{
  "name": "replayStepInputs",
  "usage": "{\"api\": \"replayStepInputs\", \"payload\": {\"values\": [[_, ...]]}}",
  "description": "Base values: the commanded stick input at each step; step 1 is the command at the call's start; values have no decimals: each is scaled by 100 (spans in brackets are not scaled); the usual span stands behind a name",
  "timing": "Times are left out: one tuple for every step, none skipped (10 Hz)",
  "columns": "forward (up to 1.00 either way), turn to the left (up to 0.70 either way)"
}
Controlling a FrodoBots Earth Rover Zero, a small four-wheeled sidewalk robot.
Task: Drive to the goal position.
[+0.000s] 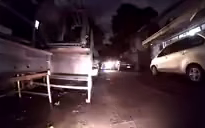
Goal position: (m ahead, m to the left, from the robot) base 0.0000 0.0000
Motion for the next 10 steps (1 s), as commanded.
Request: {"api": "replayStepInputs", "payload": {"values": [[0,0],[-30,0],[-50,0],[-27,0],[0,0],[-21,0],[-50,0],[-30,0],[-7,0],[-50,0]]}}
